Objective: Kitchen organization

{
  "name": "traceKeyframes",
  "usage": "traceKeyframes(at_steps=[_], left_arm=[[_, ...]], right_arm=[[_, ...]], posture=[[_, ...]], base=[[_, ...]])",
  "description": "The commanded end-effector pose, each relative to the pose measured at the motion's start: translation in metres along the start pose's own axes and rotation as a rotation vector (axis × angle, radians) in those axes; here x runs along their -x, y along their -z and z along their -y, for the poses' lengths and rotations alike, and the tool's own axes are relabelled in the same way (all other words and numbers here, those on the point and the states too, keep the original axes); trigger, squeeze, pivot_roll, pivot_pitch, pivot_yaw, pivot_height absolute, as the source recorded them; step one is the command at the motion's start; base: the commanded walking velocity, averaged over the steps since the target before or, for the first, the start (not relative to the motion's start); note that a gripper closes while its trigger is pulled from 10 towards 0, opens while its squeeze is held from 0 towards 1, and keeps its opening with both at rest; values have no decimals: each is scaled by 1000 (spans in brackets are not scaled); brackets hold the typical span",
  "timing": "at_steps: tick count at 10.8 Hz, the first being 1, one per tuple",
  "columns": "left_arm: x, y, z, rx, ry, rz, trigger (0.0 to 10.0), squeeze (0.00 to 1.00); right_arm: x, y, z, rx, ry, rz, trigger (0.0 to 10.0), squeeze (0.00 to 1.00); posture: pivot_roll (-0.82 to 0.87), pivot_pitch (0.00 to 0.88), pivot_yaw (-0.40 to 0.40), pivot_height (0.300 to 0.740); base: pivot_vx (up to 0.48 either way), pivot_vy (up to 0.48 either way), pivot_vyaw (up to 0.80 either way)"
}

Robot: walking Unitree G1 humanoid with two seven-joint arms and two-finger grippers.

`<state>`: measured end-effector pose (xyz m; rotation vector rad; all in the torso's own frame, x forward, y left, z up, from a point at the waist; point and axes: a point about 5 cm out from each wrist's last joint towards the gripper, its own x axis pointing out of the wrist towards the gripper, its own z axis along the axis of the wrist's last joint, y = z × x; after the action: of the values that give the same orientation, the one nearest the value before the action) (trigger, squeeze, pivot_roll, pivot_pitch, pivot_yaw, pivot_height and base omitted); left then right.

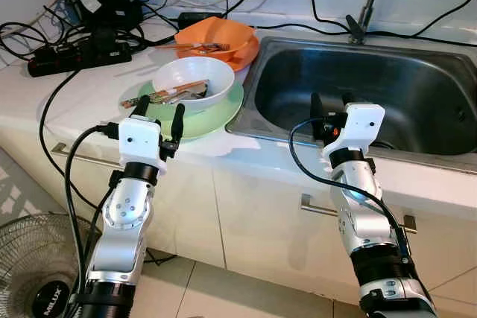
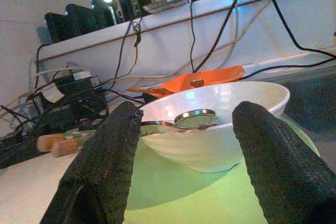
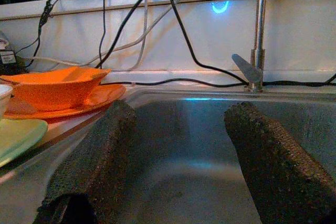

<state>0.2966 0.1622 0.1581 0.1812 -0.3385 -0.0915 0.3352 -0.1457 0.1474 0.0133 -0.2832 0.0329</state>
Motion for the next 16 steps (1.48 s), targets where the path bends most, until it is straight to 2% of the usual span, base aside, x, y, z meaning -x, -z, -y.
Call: traceKeyframes(at_steps=[1, 3, 5, 10, 16], left_arm=[[-2, 1, -1, 6, 4, -2, 10000, 0], [-5, 1, 2, 1, 30, 2, 10000, 0], [-11, -10, 8, -30, 68, 51, 10000, 0], [-20, -34, 22, -45, 154, 139, 10000, 0], [-14, -18, 19, -25, 137, 69, 10000, 0]], right_arm=[[-4, -9, 0, -10, -3, 41, 10000, 0], [-4, -9, 0, -10, -1, 42, 10000, 0], [-4, -9, -2, -13, -2, 41, 10000, 0], [-4, -7, -2, -12, 1, 35, 10000, 0], [-4, -6, -1, -10, 3, 30, 10000, 0]], posture=[[65, 0, 44, 740], [64, 0, 45, 740], [62, 0, 48, 740], [65, 0, 48, 740], [64, 0, 47, 740]], base=[[0, 0, 0], [0, 0, 0], [0, 0, 0], [0, 0, 0], [0, 0, 0]])
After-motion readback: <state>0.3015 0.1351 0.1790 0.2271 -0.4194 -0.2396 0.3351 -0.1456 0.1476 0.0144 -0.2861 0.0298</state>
